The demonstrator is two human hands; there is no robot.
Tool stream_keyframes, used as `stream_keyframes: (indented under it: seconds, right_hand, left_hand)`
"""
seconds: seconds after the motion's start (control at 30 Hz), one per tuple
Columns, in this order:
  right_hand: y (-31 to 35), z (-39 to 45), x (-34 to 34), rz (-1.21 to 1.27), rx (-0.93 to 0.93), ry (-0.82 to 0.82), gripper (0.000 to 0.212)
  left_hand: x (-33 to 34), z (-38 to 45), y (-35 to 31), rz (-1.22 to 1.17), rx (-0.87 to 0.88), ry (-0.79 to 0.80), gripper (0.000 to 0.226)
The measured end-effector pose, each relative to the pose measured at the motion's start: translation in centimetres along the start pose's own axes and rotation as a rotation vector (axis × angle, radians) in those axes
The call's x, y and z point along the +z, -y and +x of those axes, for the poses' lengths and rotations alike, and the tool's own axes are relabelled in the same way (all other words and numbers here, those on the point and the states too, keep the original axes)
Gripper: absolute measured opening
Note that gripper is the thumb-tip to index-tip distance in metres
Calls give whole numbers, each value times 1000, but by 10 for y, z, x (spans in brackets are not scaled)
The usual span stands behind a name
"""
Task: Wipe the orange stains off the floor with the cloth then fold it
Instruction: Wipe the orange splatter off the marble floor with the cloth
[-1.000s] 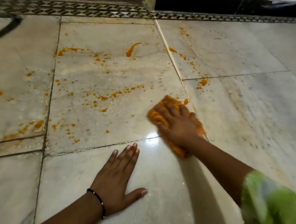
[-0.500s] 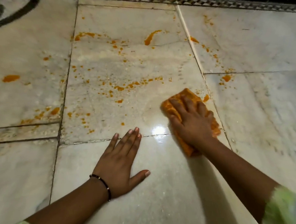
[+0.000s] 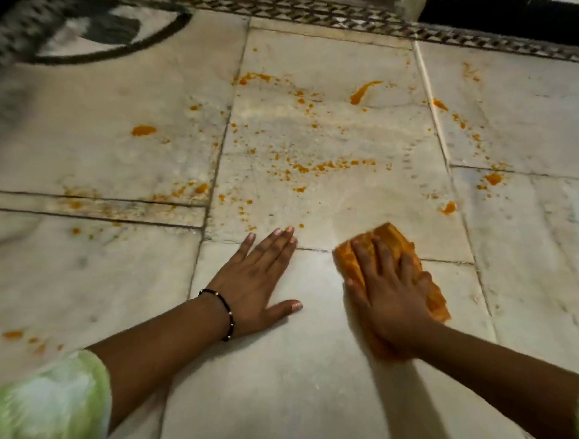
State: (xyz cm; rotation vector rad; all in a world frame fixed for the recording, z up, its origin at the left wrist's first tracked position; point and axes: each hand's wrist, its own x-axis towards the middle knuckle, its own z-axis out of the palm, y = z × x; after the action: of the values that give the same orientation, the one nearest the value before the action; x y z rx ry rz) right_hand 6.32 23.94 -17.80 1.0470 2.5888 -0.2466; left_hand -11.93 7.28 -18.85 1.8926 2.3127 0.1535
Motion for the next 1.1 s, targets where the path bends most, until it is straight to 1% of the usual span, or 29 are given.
stream_keyframes:
  seconds: [0.03,0.1,0.17,0.2,0.23,0.27,0.3,0.37,0.4,0.43,0.53,0.6,0.63,0.67,0.7,0.77,0.8,0.87,0.9,0.93,0.97,1.0,1.03,1.1]
  right_hand:
    - [8,-23,3,-72,-94,56,64]
    - [38,-53,9,-192,-347,143,64]
    - [75,-48,13,-259,-594,136,64]
    - [91,-36,14,-277,-648,89,63]
    - [103,-23,11,-264,-633,30,61]
    - [112,-13,10,-224,-562,-21,60]
    - [114,-8,10,-147,-455,-50,60]
    - [117,-27,24,-32,-282,-78,62]
    - [119,-49,36,-39,-252,-128,63]
    - [130,-77,47,-73,-275,-162,63]
    - [179,-139,71,-53,-509,-41,55]
    - [216,-137,71,-118,-690,-26,53]
    - [229,-120,67,-154,-765,-91,53]
    - [234,-99,60,-184,-792,-128,52]
    - [232,-77,53,-196,-762,-102,52]
    - [212,-44,39,-136,-604,-58,55]
    - [201,-39,36,-115,-539,-71,56]
    - [185,-58,43,-100,-456,-112,57]
    - [189,-79,50,-123,-453,-123,59]
    - [202,-101,55,-121,-473,-80,59]
    - [216,-118,64,-95,-519,-7,57]
    - [236,-129,68,-120,-576,46,55]
    - [256,-133,71,-156,-673,19,55]
    - [287,-108,65,-174,-854,-102,53]
  left_hand:
    - [-5,-18,9,-24,-72,-12,90]
    - [-10,-62,23,-66,-258,-13,93]
    - [-9,-106,34,-73,-391,-29,94]
    - [-9,-128,38,-57,-426,-27,93]
    - [-9,-150,42,-38,-445,-24,91]
    - [-10,-177,45,-13,-466,-24,88]
    - [-11,-200,48,1,-490,-23,86]
    - [-11,-248,52,4,-558,-4,83]
    - [-8,-265,51,-6,-591,11,83]
    - [-4,-281,51,-17,-630,16,82]
    - [13,-305,49,-56,-745,-4,83]
    - [20,-308,52,-48,-802,-55,83]
    - [21,-307,55,-36,-824,-84,84]
    - [22,-306,60,-27,-841,-106,84]
    - [22,-305,64,-16,-858,-126,85]
    - [22,-306,75,1,-899,-149,86]
    - [24,-308,81,-5,-936,-156,87]
    - [30,-306,86,-28,-1020,-172,88]
    - [33,-303,88,-47,-1068,-181,88]
    - [34,-302,91,-60,-1106,-181,88]
    - [35,-299,91,-63,-1123,-180,87]
    - [35,-298,90,-62,-1130,-181,86]
    - [36,-298,90,-61,-1131,-188,85]
    - [37,-299,90,-53,-1130,-214,84]
